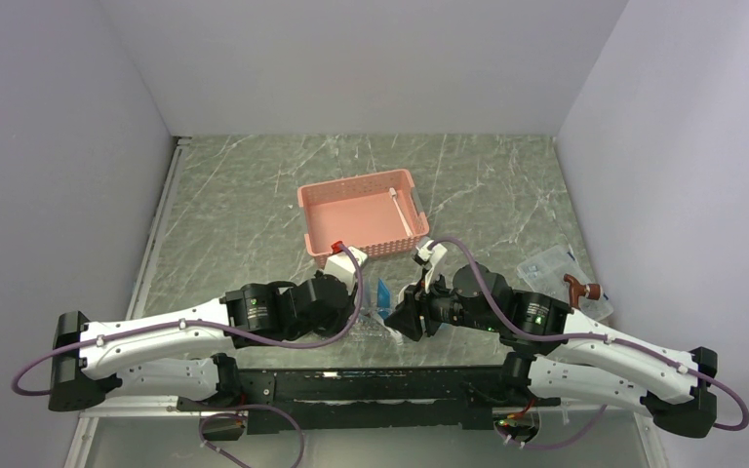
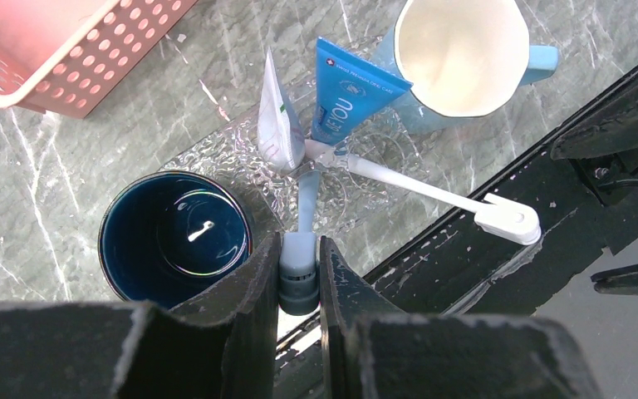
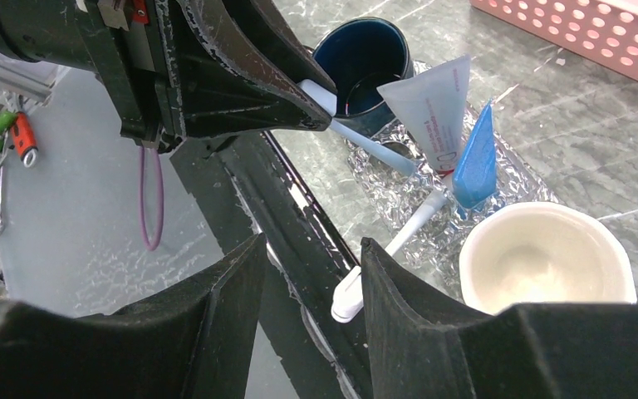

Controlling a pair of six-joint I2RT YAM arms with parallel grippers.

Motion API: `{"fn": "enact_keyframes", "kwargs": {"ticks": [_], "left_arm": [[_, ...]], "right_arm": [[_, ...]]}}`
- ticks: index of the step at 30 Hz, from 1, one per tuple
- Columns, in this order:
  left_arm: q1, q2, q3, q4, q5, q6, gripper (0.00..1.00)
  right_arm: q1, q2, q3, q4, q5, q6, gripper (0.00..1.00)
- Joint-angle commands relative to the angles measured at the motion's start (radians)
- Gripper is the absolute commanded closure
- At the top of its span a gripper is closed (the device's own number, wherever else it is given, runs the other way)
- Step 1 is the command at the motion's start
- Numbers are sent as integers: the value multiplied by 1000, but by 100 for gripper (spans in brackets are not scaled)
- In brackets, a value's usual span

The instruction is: Prepare toiletry sets of a toothbrush and toothpaste on the tray

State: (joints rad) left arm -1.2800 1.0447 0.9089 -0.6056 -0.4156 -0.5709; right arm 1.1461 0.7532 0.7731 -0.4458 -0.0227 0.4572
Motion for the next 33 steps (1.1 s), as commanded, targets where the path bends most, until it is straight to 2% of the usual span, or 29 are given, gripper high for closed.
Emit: {"fn": "enact_keyframes", "kwargs": {"ticks": [1,12,33], "left_arm": [[-5,11,4,13,12,-12,78],[-7,-4,8,-17,17,-24,76],[-14,-31,21,-49,44,-33,62]], "right_arm": [[-1,-9,-6,40,21,11,52],[0,-8,-11,44,20,12,52],[-1,-5,-8,43,20,17,51]]}}
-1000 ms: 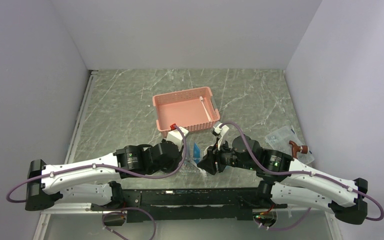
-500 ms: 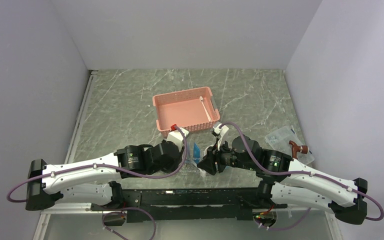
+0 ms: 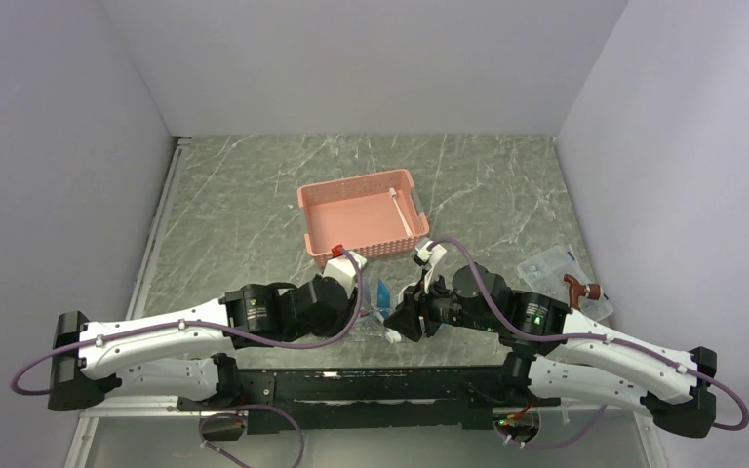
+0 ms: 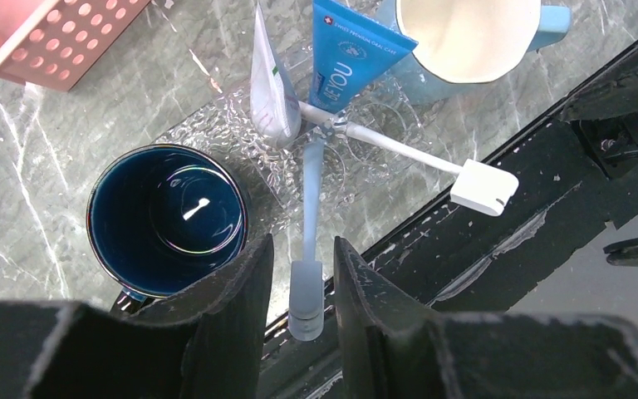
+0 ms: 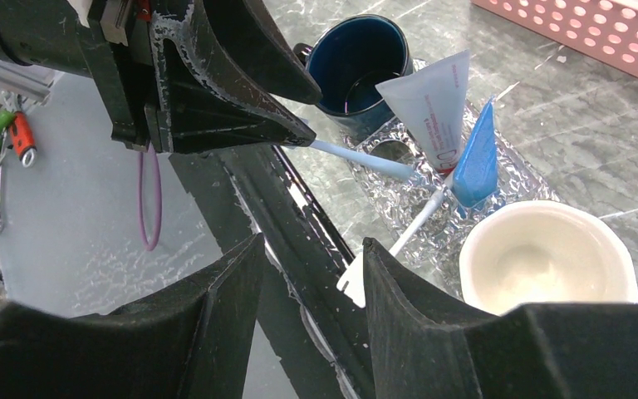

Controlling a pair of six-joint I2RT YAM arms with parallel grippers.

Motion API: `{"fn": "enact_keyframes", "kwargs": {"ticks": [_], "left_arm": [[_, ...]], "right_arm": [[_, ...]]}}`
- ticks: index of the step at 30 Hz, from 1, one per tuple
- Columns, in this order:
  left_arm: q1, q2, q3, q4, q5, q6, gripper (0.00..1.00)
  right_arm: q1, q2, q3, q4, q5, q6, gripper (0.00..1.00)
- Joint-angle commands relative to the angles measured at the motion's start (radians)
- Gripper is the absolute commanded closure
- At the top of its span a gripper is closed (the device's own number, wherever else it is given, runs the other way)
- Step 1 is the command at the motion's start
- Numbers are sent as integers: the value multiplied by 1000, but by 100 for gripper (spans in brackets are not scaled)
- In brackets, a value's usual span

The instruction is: Prepare toiletry sets of a toothbrush and toothpaste on the tray

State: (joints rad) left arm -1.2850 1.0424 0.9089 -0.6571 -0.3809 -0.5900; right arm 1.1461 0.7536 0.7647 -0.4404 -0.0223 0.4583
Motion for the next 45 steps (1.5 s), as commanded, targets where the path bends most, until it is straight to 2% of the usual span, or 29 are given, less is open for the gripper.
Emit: {"fn": "enact_keyframes", "kwargs": {"ticks": [1,7,13,14,18,19,20,21,26,29,31,34,37,45], "left_arm": [[-10,-32,22,1,8,-13,61],[-9,-50,41,-27,-12,-6,56],[-10,-76,55,-55,-57,15,45],[-10,-82,58,-58,-62,20,38],[-10,-97,79,-75,-79,52,27],[-10,-97,86,-84,-86,58,19],[-9,-99,95,-94,-95,67,5],[-9,-99,105,-102,-104,76,1],[0,-103,132,-141,-164,111,0],[46,-121,126,-141,-151,138,1],[122,-146,105,-120,-78,167,1],[270,-206,61,-83,26,212,1],[389,-256,37,-71,68,249,1],[522,-290,70,-107,44,297,1]], "right_arm": [[-1,-6,-1,37,20,17,51],[-1,-9,11,18,62,26,50],[-1,-16,27,-14,138,36,47],[-1,-16,31,-23,150,37,46],[0,13,69,-71,236,40,43],[0,27,81,-84,257,40,43],[0,41,93,-94,272,37,42],[-1,54,102,-100,288,32,41],[-6,94,127,-112,400,12,29],[-41,110,134,-109,436,-6,26],[-99,115,136,-104,420,-9,25],[-262,112,121,-72,310,-18,25],[-352,121,117,-61,286,-33,25],[-537,119,117,-35,339,-75,22]]}}
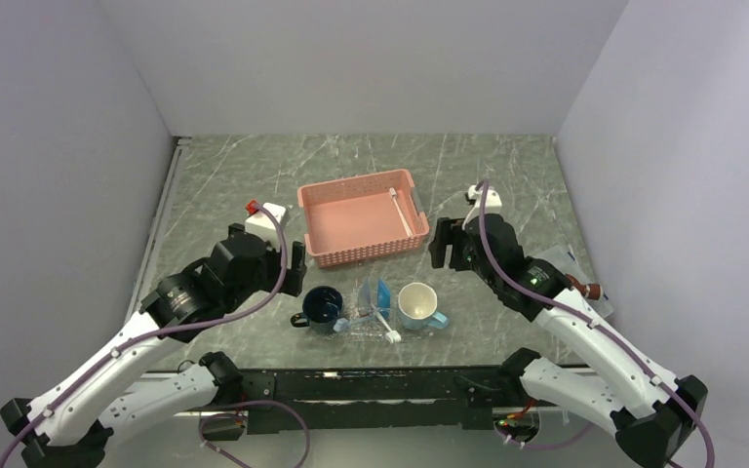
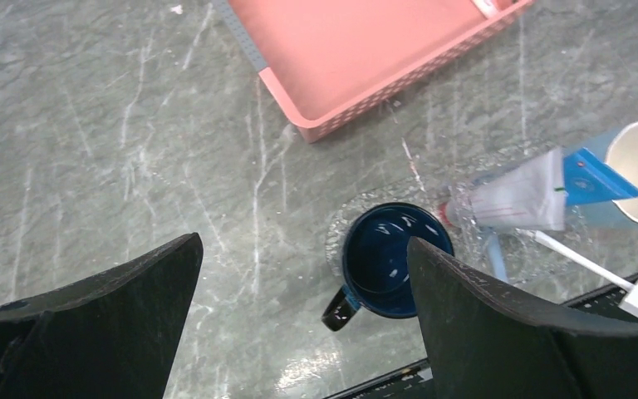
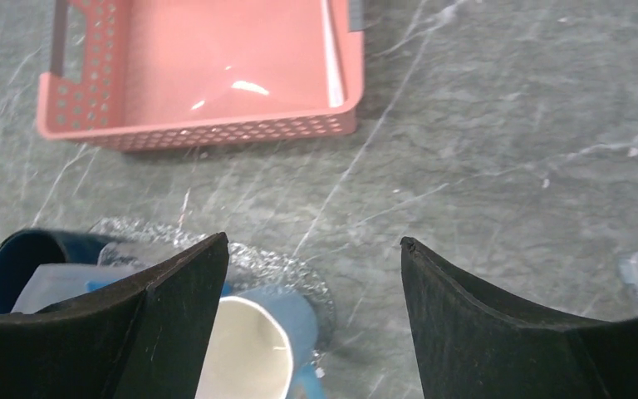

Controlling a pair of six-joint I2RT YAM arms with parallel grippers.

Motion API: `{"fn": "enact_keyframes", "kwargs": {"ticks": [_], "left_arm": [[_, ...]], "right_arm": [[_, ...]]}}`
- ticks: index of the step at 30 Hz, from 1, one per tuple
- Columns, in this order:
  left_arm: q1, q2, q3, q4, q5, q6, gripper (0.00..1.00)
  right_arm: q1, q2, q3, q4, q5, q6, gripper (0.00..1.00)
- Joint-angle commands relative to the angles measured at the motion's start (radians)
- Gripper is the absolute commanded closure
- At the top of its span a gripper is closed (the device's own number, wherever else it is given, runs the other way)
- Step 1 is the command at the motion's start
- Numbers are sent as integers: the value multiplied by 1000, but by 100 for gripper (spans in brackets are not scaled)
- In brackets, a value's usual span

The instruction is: Prepare toiletry sets of a toothbrush and toothpaste on the tray

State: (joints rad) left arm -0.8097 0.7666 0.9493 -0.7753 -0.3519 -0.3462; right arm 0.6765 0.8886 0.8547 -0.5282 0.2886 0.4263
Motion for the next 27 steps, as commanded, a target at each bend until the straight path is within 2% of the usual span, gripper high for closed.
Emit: {"fn": "enact_keyframes", "kwargs": {"ticks": [1,12,15,19,22,24,27], "left_arm": [[61,-19,29,14,13,60,1],[302,-28,55,80,44,155,1],[351,-57,25,116,62,150,1],[362,-121,-19,160,80,157,1],[364,-160,-32,171,67,161,0],[364,-188,-45,180,71,164,1],[365,-219,-59,186,90,165,1]], "right_arm": [[-92,-19,27,57,21,-48,22],[-400,-44,8,146,-69,-56,19],[-405,-90,-26,177,-26,-61,18],[-405,-166,-81,213,5,-65,15],[-404,-215,-118,246,7,-80,10],[-403,-239,-130,260,6,-88,2],[-405,-263,-134,260,8,-84,0]]}}
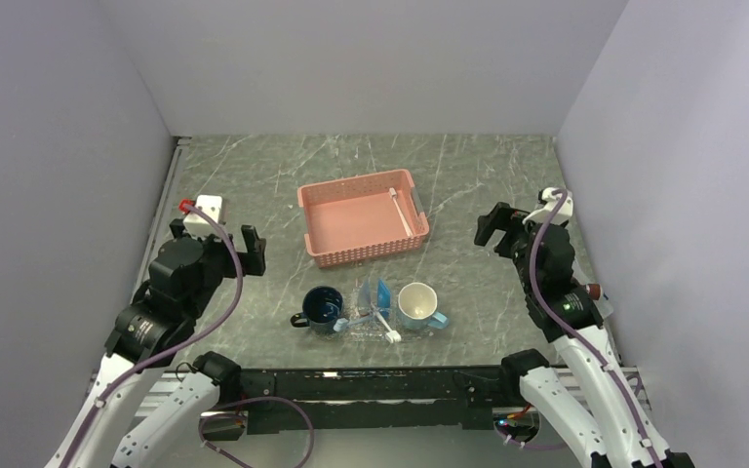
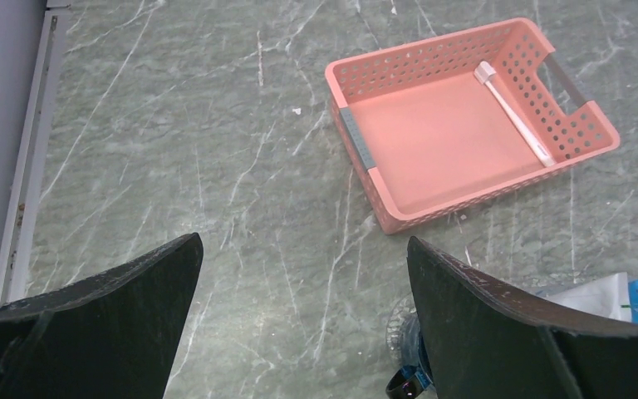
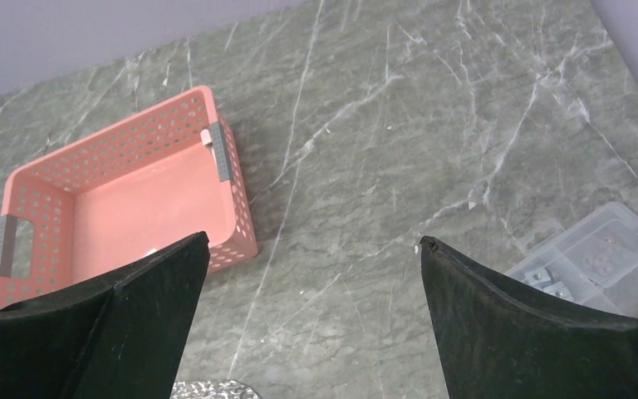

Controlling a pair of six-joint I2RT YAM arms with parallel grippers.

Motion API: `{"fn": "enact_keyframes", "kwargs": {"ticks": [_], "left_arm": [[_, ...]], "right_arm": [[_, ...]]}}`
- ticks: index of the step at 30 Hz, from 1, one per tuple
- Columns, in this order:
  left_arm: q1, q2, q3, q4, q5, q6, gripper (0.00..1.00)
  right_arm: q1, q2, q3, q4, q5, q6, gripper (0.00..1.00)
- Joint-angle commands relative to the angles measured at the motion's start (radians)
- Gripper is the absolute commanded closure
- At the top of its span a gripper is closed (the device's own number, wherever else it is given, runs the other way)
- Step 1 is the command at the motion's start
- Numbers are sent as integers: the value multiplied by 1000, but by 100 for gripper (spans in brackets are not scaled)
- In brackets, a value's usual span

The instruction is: Prepare toiletry sets of a toothbrush and toothpaste on the tray

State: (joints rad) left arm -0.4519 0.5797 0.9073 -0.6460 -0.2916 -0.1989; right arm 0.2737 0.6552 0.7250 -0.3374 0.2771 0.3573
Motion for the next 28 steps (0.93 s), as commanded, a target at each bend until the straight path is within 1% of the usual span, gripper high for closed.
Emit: {"fn": "enact_keyframes", "kwargs": {"ticks": [1,9,16,25,28], "left_arm": [[6,-38,-20,54,35,17,1],[6,-78,-29,27,7,-2,1],[7,-85,-34,23,6,-4,0],[5,-76,-31,16,1,-5,1],[6,-77,-31,17,1,-6,1]], "right_arm": [[0,-31,-3,64,18,-12,0],[-1,28,21,5,10,60,0],[0,-34,-10,30,-1,52,0],[-2,-50,-20,45,-31,41,0],[-1,-57,-17,38,-12,46,0]]}}
